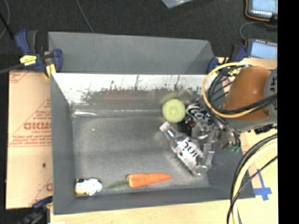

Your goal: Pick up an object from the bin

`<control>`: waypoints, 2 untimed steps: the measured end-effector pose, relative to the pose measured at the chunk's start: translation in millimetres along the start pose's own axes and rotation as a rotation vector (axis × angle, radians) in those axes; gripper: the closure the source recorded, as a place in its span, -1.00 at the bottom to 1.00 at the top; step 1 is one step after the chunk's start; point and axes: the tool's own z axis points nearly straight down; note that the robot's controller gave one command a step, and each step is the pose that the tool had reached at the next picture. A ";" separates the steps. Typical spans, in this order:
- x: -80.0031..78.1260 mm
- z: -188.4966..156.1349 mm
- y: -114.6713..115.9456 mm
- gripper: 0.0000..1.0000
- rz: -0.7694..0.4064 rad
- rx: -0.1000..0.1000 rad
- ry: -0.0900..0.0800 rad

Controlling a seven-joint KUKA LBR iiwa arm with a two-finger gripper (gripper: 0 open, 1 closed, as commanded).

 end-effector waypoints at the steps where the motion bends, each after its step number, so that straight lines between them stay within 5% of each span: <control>1: 10.9 -7.6 2.9 -1.00 0.228 -0.001 -0.008; 2: 49.3 49.4 -0.4 -1.00 0.218 0.000 -0.008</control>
Offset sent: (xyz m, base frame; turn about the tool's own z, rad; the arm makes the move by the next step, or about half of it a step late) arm -0.0539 0.0041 -0.0535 0.2179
